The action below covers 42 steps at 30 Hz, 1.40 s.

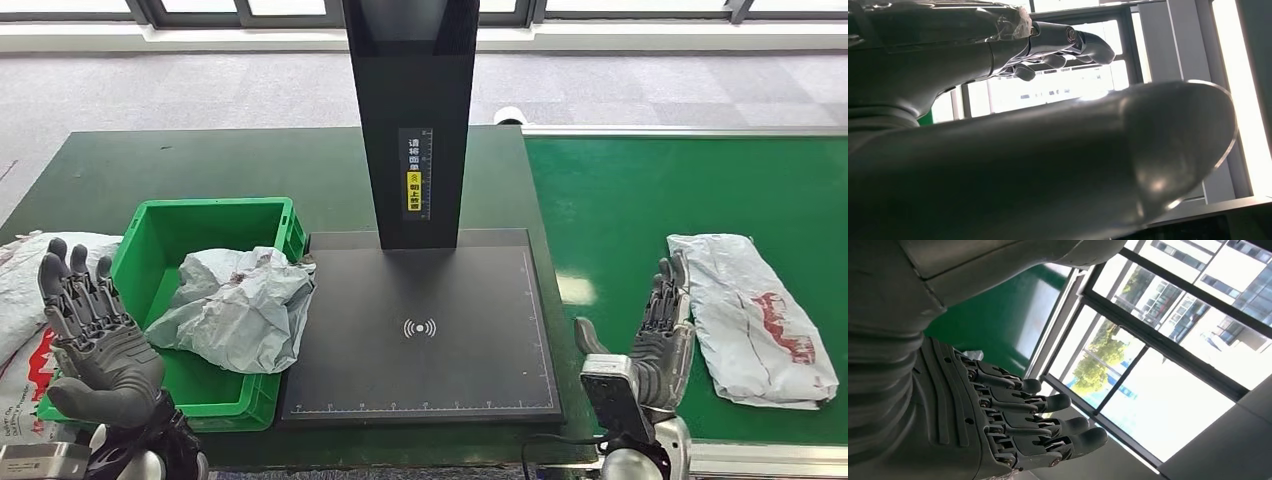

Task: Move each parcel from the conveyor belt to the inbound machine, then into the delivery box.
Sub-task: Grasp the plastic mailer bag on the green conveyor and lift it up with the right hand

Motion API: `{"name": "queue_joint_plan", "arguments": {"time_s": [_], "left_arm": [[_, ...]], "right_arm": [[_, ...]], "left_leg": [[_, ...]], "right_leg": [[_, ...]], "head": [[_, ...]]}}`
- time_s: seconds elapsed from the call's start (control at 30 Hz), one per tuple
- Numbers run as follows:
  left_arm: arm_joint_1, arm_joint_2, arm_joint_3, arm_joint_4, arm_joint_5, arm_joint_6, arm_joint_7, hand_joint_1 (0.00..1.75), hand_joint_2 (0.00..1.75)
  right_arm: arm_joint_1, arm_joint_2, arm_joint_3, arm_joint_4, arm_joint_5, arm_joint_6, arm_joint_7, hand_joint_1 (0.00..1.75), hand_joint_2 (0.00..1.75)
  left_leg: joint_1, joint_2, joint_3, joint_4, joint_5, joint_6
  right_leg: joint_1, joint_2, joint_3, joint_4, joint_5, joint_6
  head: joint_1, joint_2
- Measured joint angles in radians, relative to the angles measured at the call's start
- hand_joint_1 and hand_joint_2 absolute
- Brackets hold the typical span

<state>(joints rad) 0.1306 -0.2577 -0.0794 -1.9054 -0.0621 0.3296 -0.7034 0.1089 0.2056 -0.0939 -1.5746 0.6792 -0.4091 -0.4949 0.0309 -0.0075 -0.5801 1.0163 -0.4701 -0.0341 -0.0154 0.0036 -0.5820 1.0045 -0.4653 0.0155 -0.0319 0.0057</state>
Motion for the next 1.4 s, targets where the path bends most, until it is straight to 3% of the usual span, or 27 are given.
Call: {"name": "queue_joint_plan", "arguments": {"time_s": [0.23,0.43,0.6,0.87,1.4], "left_arm": [[-0.014,-0.006,-0.006,0.003,0.008,-0.033,0.000,0.00,0.00],[-0.033,-0.016,-0.009,0.020,0.019,-0.055,0.001,0.00,0.00],[-0.040,-0.024,-0.009,0.028,0.021,-0.059,0.002,0.00,0.00],[-0.045,-0.031,-0.009,0.033,0.021,-0.060,0.002,0.00,0.00],[-0.035,-0.036,-0.009,0.026,0.021,-0.072,0.002,0.00,0.00]], "right_arm": [[-0.048,-0.013,-0.100,0.105,0.134,-0.055,0.134,0.00,1.75],[-0.174,-0.112,-0.218,0.361,0.370,-0.068,0.303,0.00,1.75],[-0.258,-0.186,-0.299,0.571,0.425,-0.078,0.331,0.00,1.75],[-0.293,-0.222,-0.330,0.687,0.432,-0.080,0.335,0.00,1.75],[-0.455,-0.365,-0.402,1.072,0.596,-0.004,0.529,0.00,1.75]], "left_leg": [[0.000,0.000,0.000,0.000,0.000,0.000],[-0.001,0.000,0.000,0.001,0.000,0.001],[-0.001,0.000,-0.001,0.001,0.001,0.001],[-0.001,0.000,-0.001,0.001,0.001,0.001],[-0.002,0.000,-0.001,0.001,0.001,0.002]], "right_leg": [[0.000,0.000,0.000,0.000,0.000,0.000],[-0.001,0.001,0.000,0.000,0.001,0.002],[-0.001,0.001,0.000,0.000,0.002,0.002],[-0.001,0.001,-0.001,0.000,0.002,0.002],[-0.002,0.000,-0.001,0.000,0.002,0.003]], "head": [[0.000,0.000],[0.000,0.000],[0.000,0.000],[0.000,0.000],[0.000,0.000]]}}
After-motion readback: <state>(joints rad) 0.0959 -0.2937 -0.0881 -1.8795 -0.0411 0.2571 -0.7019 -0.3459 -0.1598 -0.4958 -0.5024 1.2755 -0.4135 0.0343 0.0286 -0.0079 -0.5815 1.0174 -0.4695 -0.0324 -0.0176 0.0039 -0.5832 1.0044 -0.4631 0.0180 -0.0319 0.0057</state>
